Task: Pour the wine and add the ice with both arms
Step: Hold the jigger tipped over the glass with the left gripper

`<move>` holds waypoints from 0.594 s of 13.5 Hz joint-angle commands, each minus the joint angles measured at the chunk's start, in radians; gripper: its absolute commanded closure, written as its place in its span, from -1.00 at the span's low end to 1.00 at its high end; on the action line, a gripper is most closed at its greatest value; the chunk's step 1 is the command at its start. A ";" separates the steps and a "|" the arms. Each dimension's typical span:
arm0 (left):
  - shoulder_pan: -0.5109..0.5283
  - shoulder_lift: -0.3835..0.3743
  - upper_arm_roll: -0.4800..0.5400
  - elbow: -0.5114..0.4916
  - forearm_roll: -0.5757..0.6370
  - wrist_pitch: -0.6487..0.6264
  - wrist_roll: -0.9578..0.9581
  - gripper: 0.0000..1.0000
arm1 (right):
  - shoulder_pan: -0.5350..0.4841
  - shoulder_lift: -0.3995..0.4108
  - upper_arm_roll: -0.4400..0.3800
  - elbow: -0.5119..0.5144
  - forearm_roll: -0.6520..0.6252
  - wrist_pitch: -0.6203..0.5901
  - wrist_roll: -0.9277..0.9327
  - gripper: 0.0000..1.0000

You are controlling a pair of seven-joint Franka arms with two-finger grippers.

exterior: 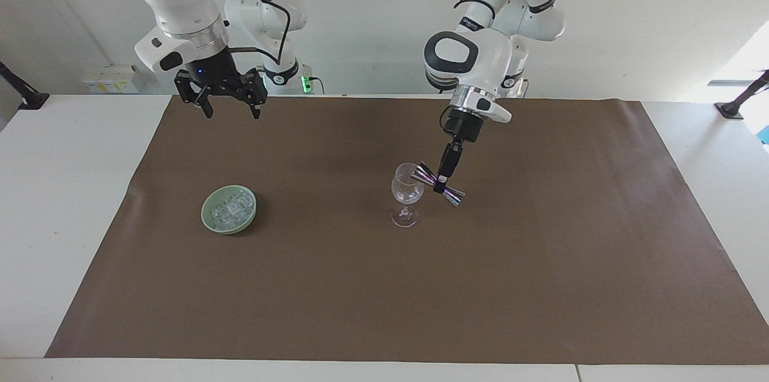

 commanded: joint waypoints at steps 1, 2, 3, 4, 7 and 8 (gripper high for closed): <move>-0.021 0.010 0.013 0.015 0.011 0.025 0.033 1.00 | -0.012 -0.024 0.002 -0.025 0.021 0.004 -0.024 -1.00; -0.021 0.011 0.013 0.015 0.011 0.022 0.045 1.00 | -0.012 -0.024 0.002 -0.026 0.023 0.004 -0.024 -1.00; -0.018 0.011 0.013 0.015 0.011 0.020 0.056 1.00 | -0.012 -0.024 0.002 -0.025 0.023 0.004 -0.024 -1.00; -0.018 0.011 0.013 0.015 0.012 0.020 0.074 1.00 | -0.012 -0.024 0.004 -0.026 0.023 0.004 -0.024 -1.00; -0.016 0.011 0.013 0.018 0.014 0.017 0.104 1.00 | -0.012 -0.024 0.002 -0.025 0.023 0.003 -0.024 -1.00; -0.015 0.011 0.013 0.020 0.012 0.017 0.111 1.00 | -0.012 -0.024 0.002 -0.026 0.021 0.004 -0.024 -1.00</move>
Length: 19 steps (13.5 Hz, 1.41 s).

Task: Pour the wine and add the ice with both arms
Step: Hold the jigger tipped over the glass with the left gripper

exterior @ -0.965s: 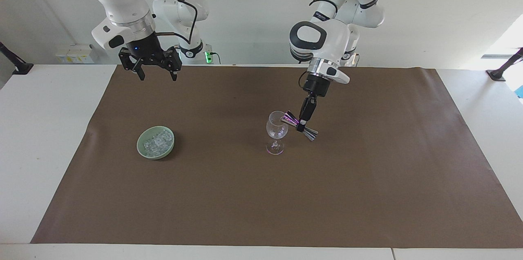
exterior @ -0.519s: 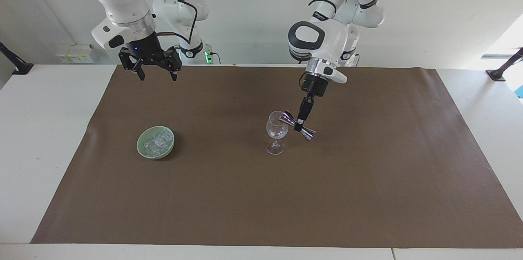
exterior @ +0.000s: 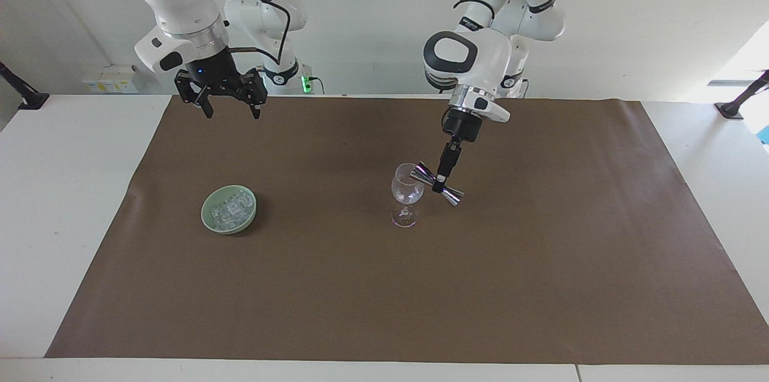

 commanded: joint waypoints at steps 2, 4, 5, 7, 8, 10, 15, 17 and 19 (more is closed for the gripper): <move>-0.010 0.011 0.011 0.023 0.015 0.017 0.027 1.00 | -0.012 -0.024 0.002 -0.025 0.023 0.004 -0.024 -1.00; -0.007 0.011 0.011 0.026 0.021 0.017 0.052 1.00 | -0.012 -0.024 0.002 -0.026 0.021 0.004 -0.024 -1.00; -0.005 0.011 0.011 0.027 0.023 0.017 0.054 1.00 | -0.012 -0.024 0.002 -0.026 0.021 0.004 -0.024 -1.00; -0.005 0.011 0.011 0.029 0.021 0.017 0.075 1.00 | -0.012 -0.024 0.002 -0.025 0.023 0.004 -0.024 -1.00; -0.007 0.011 0.011 0.029 0.020 0.019 0.074 1.00 | -0.012 -0.024 0.002 -0.026 0.021 0.004 -0.024 -1.00; -0.010 0.011 0.011 0.029 0.020 0.022 0.075 1.00 | -0.012 -0.023 0.002 -0.025 0.021 0.004 -0.024 -1.00; -0.017 0.011 0.013 0.032 0.021 0.033 0.083 1.00 | -0.012 -0.023 0.002 -0.025 0.023 0.004 -0.024 -1.00; -0.017 0.011 0.011 0.030 0.026 0.033 0.097 1.00 | -0.012 -0.024 0.002 -0.026 0.023 0.004 -0.024 -1.00; -0.019 0.011 0.011 0.032 0.026 0.034 0.095 1.00 | -0.012 -0.024 0.002 -0.025 0.023 0.004 -0.024 -1.00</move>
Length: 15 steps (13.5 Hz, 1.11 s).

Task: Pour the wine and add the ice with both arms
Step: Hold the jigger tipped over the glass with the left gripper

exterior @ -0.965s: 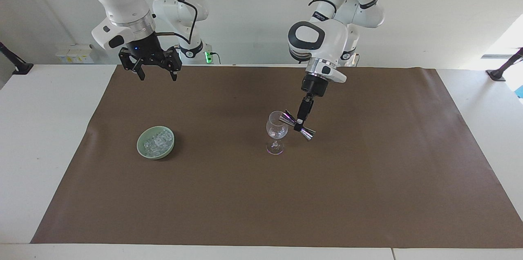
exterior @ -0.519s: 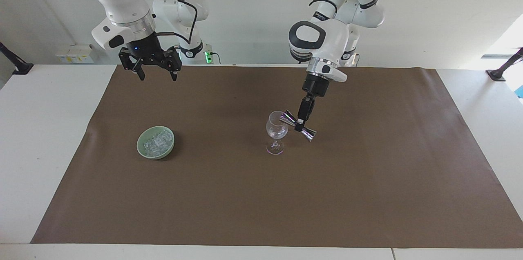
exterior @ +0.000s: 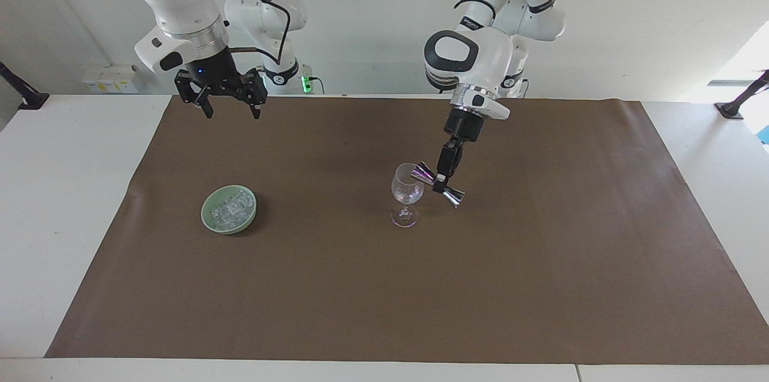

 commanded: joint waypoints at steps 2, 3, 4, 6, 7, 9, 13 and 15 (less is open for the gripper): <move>-0.022 0.014 0.008 0.029 0.011 0.049 0.011 1.00 | -0.012 -0.024 0.002 -0.025 0.023 0.004 -0.024 -1.00; -0.025 0.016 0.008 0.030 0.011 0.052 0.011 1.00 | -0.012 -0.024 0.002 -0.026 0.023 0.003 -0.024 -1.00; -0.027 0.019 0.008 0.033 0.012 0.052 0.011 1.00 | -0.012 -0.024 0.002 -0.026 0.021 0.004 -0.024 -1.00; -0.028 0.020 0.008 0.036 0.014 0.055 0.012 1.00 | -0.012 -0.024 0.002 -0.025 0.021 0.004 -0.024 -1.00; -0.028 0.020 0.008 0.039 0.018 0.055 0.017 1.00 | -0.012 -0.024 0.002 -0.025 0.023 0.004 -0.024 -1.00; -0.028 0.020 0.008 0.041 0.023 0.055 0.017 1.00 | -0.012 -0.024 0.002 -0.026 0.023 0.004 -0.024 -1.00; -0.033 0.022 0.008 0.039 0.029 0.058 0.034 1.00 | -0.012 -0.023 0.002 -0.026 0.023 0.004 -0.024 -1.00; -0.033 0.022 0.008 0.039 0.029 0.056 0.075 1.00 | -0.012 -0.024 0.002 -0.025 0.021 0.004 -0.024 -1.00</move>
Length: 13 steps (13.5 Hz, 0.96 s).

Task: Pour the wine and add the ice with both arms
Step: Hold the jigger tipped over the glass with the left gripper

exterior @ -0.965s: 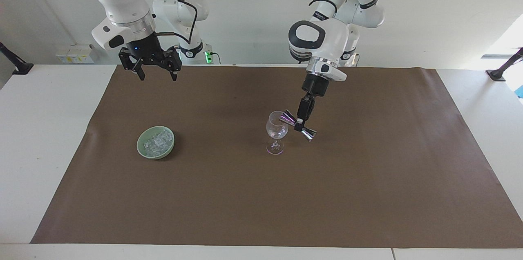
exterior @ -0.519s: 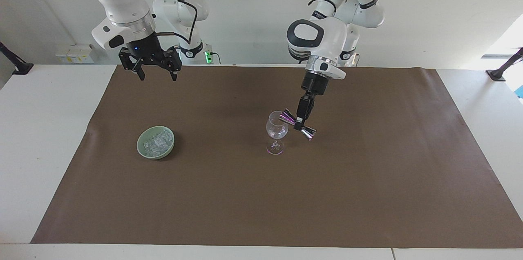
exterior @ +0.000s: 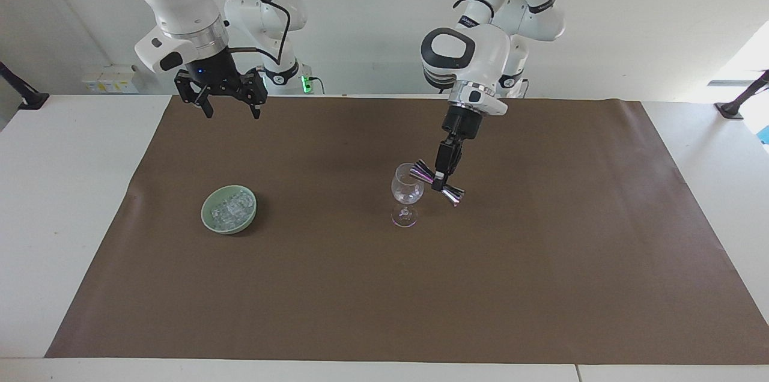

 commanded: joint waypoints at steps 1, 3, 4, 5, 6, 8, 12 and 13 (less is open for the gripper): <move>-0.022 0.018 0.011 0.025 0.013 0.023 0.052 1.00 | -0.012 -0.024 0.002 -0.026 0.023 0.004 -0.024 -1.00; -0.022 0.018 0.011 0.022 0.013 0.023 0.075 1.00 | -0.012 -0.024 0.002 -0.026 0.021 0.004 -0.024 -1.00; -0.022 0.017 0.011 0.022 0.013 0.021 0.075 1.00 | -0.012 -0.024 0.002 -0.026 0.021 0.003 -0.024 -1.00; -0.021 0.017 0.011 0.022 0.015 0.021 0.077 1.00 | -0.012 -0.024 0.002 -0.025 0.023 0.004 -0.024 -1.00; -0.021 0.017 0.011 0.022 0.013 0.019 0.079 1.00 | -0.012 -0.023 0.002 -0.026 0.021 0.004 -0.024 -1.00; -0.022 0.017 0.011 0.022 0.015 0.019 0.085 1.00 | -0.012 -0.024 0.002 -0.026 0.023 0.004 -0.024 -1.00; -0.021 0.017 0.011 0.022 0.013 0.019 0.085 1.00 | -0.012 -0.024 0.002 -0.026 0.023 0.003 -0.024 -1.00; -0.021 0.017 0.010 0.021 0.012 0.019 0.083 1.00 | -0.012 -0.024 0.002 -0.026 0.023 0.003 -0.024 -1.00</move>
